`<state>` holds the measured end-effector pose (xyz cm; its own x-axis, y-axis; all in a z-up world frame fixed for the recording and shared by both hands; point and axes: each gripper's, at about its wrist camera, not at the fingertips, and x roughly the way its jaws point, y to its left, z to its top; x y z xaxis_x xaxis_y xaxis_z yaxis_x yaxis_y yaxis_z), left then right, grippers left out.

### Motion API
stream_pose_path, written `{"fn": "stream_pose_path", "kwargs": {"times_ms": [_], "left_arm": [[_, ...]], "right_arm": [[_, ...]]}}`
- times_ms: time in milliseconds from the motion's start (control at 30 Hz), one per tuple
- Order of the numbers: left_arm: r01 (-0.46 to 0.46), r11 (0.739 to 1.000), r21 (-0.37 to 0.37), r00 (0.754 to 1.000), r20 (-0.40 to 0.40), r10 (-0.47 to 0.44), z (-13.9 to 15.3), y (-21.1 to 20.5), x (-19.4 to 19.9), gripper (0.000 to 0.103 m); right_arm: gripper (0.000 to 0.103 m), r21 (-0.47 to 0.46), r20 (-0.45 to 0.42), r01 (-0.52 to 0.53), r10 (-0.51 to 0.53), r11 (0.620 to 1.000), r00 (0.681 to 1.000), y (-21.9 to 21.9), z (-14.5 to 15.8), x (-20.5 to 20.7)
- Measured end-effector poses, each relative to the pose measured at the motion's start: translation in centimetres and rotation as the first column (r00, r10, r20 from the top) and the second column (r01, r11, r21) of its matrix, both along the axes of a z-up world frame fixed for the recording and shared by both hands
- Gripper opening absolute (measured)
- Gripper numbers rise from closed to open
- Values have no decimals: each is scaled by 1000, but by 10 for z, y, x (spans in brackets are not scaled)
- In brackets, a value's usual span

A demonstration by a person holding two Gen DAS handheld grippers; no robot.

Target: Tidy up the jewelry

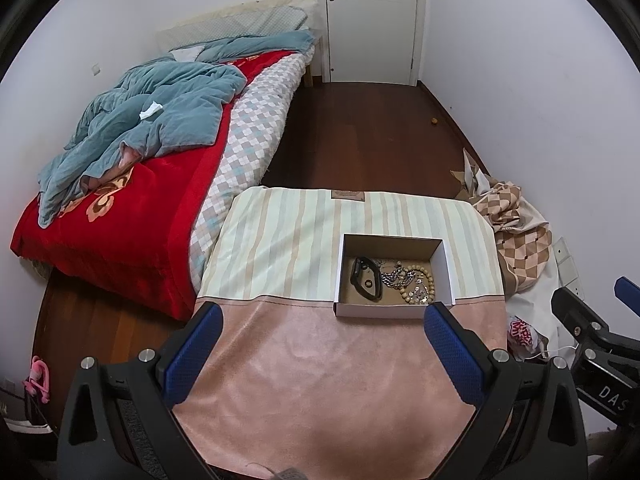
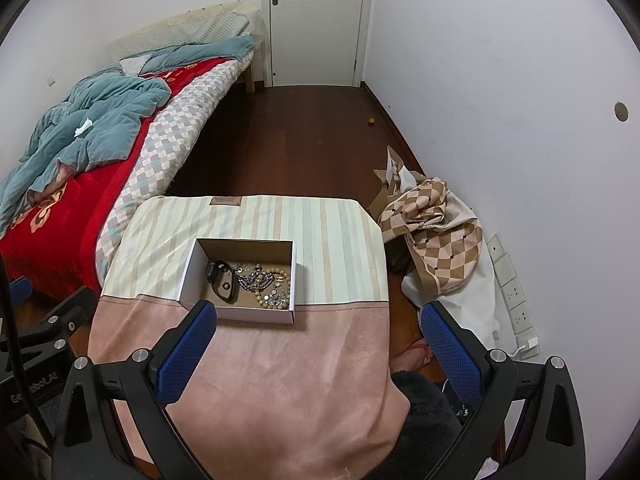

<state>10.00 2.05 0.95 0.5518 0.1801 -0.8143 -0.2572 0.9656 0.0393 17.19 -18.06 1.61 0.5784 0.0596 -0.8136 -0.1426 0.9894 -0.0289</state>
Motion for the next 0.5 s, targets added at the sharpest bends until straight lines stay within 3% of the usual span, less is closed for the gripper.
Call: {"fn": "stream_pose_path", "kwargs": {"times_ms": [500], "left_arm": [[10, 1000, 11, 1000, 5, -10, 4, -4, -1, 103]], "right_arm": [[103, 5, -2, -2, 2, 1000, 1000, -2, 0, -3]]}}
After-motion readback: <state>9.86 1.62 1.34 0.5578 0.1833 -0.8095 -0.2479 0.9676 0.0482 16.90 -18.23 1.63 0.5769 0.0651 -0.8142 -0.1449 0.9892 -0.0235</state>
